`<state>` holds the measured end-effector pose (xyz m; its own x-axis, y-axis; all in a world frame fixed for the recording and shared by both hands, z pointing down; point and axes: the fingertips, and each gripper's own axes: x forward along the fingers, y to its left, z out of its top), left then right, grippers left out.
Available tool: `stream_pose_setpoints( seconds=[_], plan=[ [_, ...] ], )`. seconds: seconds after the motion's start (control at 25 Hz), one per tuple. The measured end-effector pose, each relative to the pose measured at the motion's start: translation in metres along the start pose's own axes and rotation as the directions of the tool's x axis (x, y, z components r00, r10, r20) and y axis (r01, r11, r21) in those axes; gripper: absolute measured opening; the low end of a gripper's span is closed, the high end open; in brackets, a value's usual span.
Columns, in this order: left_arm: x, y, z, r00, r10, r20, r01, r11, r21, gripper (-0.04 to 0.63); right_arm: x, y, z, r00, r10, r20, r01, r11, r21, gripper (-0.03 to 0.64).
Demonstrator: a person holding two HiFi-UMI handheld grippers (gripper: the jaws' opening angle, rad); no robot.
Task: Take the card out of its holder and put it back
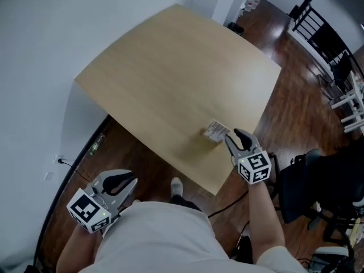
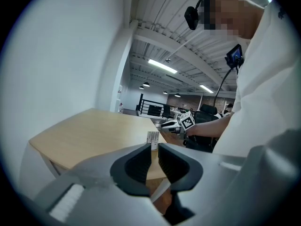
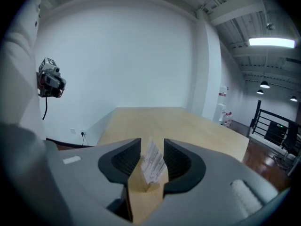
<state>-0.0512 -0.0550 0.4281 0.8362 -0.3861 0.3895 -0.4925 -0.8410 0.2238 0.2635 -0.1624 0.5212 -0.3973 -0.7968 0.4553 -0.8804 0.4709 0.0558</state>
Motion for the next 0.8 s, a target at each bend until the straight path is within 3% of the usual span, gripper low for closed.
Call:
stream_pose_setpoints(
  seconds=[0.24, 0.52, 0.8],
  plan=[
    [-0.059, -0.003, -0.012, 0.996, -0.085, 0.025, 0.084, 0.996, 0.029, 0.051, -0.068, 0.093, 0.014, 0.996, -0.085, 0.020, 0.084, 0.995, 0.047, 0.146],
    [-0.107, -0.019, -0.034, 0.979, -0.204, 0.022, 0.201, 0.974, 0.103, 0.051, -0.142, 0.202, -0.004, 0.983, -0.184, 0.001, 0.182, 0.973, 0.142, 0.146],
    [-0.151, -0.037, -0.079, 0.955, -0.296, -0.013, 0.296, 0.952, 0.075, 0.051, -0.207, 0.313, -0.021, 0.970, -0.240, -0.031, 0.241, 0.949, 0.203, 0.149]
  ],
)
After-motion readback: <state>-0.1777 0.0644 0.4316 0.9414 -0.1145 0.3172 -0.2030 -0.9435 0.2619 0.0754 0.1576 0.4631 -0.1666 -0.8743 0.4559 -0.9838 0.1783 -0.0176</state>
